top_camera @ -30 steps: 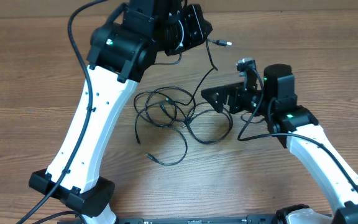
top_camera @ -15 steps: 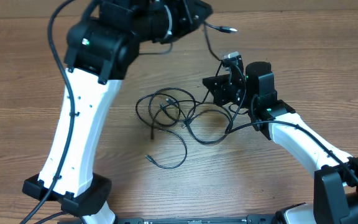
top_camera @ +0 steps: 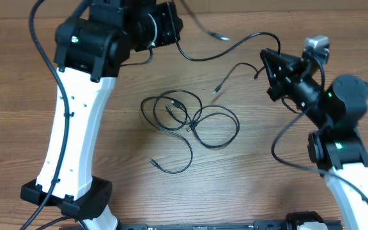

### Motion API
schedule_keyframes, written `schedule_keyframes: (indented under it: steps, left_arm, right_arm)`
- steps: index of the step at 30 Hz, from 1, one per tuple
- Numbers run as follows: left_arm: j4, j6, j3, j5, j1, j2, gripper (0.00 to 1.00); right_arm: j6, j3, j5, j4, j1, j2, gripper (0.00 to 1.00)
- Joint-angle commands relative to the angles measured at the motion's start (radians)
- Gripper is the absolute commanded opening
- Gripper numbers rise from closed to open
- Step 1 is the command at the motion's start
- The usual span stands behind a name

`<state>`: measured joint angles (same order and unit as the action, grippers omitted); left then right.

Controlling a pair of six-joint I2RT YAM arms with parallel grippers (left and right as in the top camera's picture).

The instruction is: Untangle cables

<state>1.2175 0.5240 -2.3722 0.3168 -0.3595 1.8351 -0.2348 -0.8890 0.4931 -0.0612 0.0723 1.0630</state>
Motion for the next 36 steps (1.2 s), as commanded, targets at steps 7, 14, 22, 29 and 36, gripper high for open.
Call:
schedule_keyframes:
  steps: [7,14,22,29,36]
  left_arm:
    - [0.032,-0.523,-0.018,0.063,-0.123,0.143,0.04]
    - [0.158,-0.784,-0.018,0.273,-0.144,0.221,0.04]
    - [0.182,-0.779,-0.018,0.495,-0.14,0.219,0.04]
    - [0.228,-0.814,-0.018,0.496,-0.14,0.219,0.04]
    - [0.242,-0.816,-0.018,0.496,-0.14,0.219,0.04]
  right_arm:
    - [-0.08,-0.01,0.187,0.207,-0.001,-0.05,0.04]
    - [-0.415,-0.01,0.19,0.213,-0.002,-0.047,0.04]
    - [-0.637,-0.01,0.189,0.218,-0.002,-0.006,0.06]
    - [-0.893,-0.01,0.177,0.23,-0.002,0.033,0.08]
    - [-1.054,-0.01,0.175,0.228,-0.002,0.039,0.22]
